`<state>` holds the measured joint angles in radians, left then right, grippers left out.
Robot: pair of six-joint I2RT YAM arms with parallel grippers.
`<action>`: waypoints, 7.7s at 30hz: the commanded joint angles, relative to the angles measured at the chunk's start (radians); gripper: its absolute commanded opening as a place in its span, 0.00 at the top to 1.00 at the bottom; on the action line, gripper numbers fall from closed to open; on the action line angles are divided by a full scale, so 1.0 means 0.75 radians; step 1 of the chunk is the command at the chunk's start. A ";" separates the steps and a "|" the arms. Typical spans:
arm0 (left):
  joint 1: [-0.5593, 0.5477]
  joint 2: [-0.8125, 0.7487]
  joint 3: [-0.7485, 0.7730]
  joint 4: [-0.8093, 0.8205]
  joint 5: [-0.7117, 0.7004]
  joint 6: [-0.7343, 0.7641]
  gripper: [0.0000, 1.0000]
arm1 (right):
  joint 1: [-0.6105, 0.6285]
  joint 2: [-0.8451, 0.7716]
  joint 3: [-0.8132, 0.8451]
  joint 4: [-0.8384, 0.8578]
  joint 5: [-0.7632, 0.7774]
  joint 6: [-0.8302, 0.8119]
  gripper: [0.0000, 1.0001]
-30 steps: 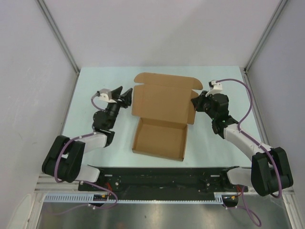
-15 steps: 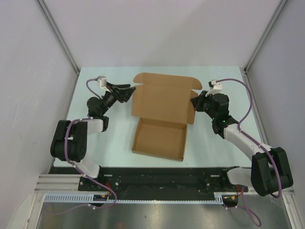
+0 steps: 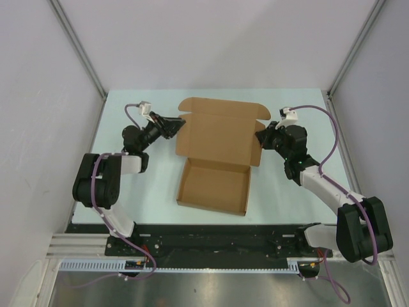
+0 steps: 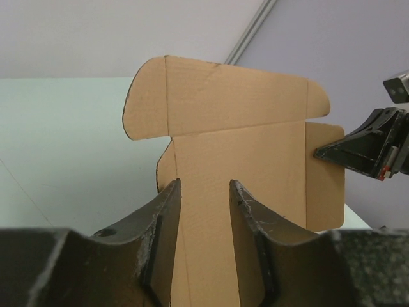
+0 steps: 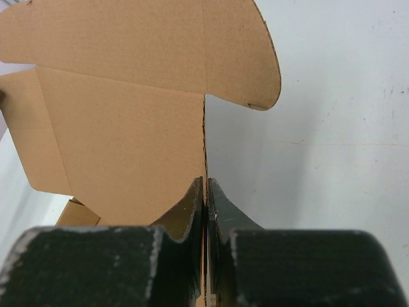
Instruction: Fold the paper box
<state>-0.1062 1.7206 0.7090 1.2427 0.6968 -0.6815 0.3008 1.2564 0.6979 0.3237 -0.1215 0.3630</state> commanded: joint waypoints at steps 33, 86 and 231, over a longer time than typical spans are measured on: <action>0.003 0.039 0.055 -0.070 -0.072 0.091 0.48 | 0.006 0.022 0.055 0.055 -0.036 0.001 0.96; -0.858 -0.224 -0.553 0.640 -1.405 1.048 0.98 | 0.775 0.164 -0.362 0.785 1.313 -0.380 1.00; -1.439 -0.818 -0.502 -1.307 -2.150 -0.038 0.17 | 0.789 0.018 -0.311 -0.104 0.720 0.017 0.91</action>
<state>-1.2064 1.0306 0.3141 0.2077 -0.9741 -0.6708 0.8936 1.2530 0.4843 0.2668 0.4164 0.3527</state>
